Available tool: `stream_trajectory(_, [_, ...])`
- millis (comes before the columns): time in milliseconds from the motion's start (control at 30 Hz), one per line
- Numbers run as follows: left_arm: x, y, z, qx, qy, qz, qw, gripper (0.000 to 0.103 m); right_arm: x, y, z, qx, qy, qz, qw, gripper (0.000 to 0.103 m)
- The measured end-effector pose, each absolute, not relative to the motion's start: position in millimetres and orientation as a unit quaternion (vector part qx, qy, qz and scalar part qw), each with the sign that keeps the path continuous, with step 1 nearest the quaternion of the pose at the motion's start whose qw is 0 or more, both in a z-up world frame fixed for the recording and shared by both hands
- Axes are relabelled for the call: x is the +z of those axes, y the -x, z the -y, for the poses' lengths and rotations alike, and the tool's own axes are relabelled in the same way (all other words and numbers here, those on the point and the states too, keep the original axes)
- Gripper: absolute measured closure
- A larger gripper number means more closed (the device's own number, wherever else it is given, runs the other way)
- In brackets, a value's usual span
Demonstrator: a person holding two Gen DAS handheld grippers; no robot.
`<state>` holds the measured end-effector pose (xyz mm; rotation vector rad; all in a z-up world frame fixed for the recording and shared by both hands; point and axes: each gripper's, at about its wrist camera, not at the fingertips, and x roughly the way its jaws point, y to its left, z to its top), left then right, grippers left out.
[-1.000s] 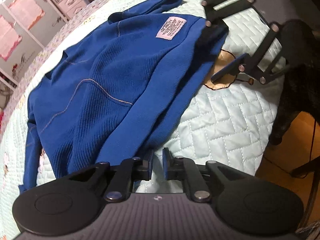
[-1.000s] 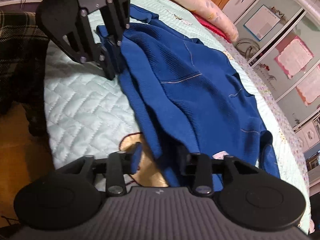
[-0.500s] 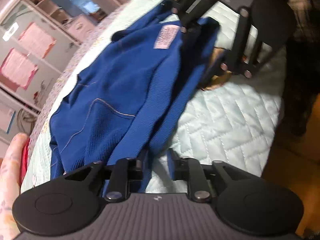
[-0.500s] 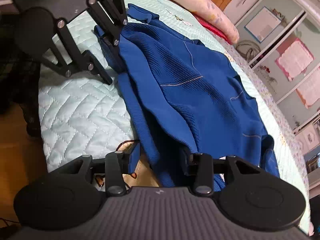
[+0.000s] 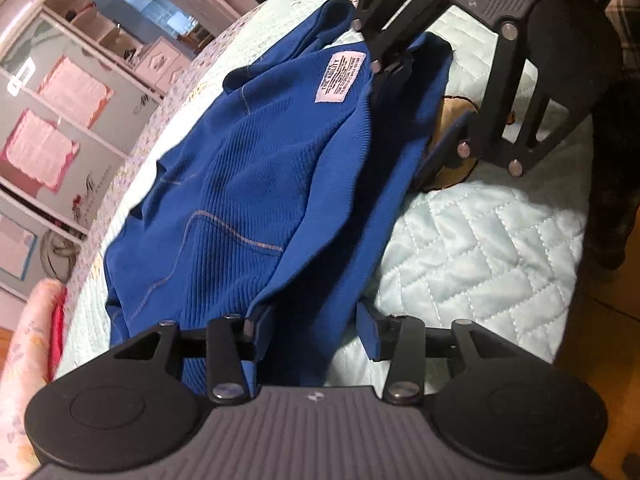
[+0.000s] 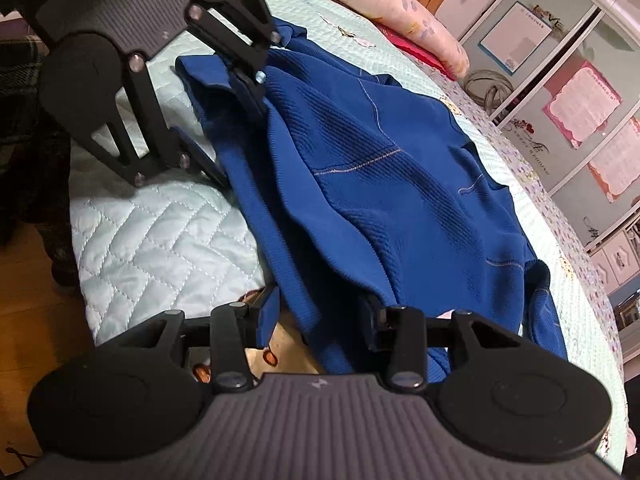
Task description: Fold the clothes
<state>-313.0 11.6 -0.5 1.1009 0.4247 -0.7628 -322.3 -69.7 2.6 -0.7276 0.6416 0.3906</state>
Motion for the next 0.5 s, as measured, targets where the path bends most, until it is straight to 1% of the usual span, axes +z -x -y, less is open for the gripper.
stream_trajectory(100, [-3.9,312.7,-7.1,-0.341,-0.522,-0.18,0.761,0.056,-1.4,322.3,61.9,0.181,0.363,-0.29,0.867,0.06])
stream_trajectory(167, [-2.4,310.3,-6.8,-0.336,-0.515,-0.186,0.766,0.054,-3.7,323.9,59.6,0.179,0.372,-0.278,0.867,0.06])
stream_trajectory(267, [0.7,305.7,-4.9,-0.334,-0.504,-0.2,0.771,0.056,-5.5,324.8,59.5,0.181,0.381,-0.263,0.868,0.06])
stream_trajectory(333, [5.8,298.9,-4.2,-0.344,-0.482,-0.226,0.773,0.069,-4.7,322.5,58.7,0.183,0.383,-0.261,0.867,0.062])
stream_trajectory(367, [8.3,295.5,-3.8,-0.349,-0.471,-0.239,0.774,0.091,-2.8,319.8,58.3,0.185,0.38,-0.265,0.867,0.065])
stream_trajectory(400, [11.7,292.0,-4.1,-0.354,-0.462,-0.249,0.774,0.096,-0.1,316.6,58.0,0.19,0.374,-0.271,0.866,0.068])
stream_trajectory(467, [19.4,284.8,-5.2,-0.364,-0.444,-0.27,0.773,0.099,5.4,310.2,57.8,0.2,0.364,-0.285,0.864,0.101])
stream_trajectory(500, [24.4,280.9,-6.0,-0.366,-0.434,-0.278,0.775,0.099,8.4,307.5,58.1,0.205,0.359,-0.292,0.862,0.103])
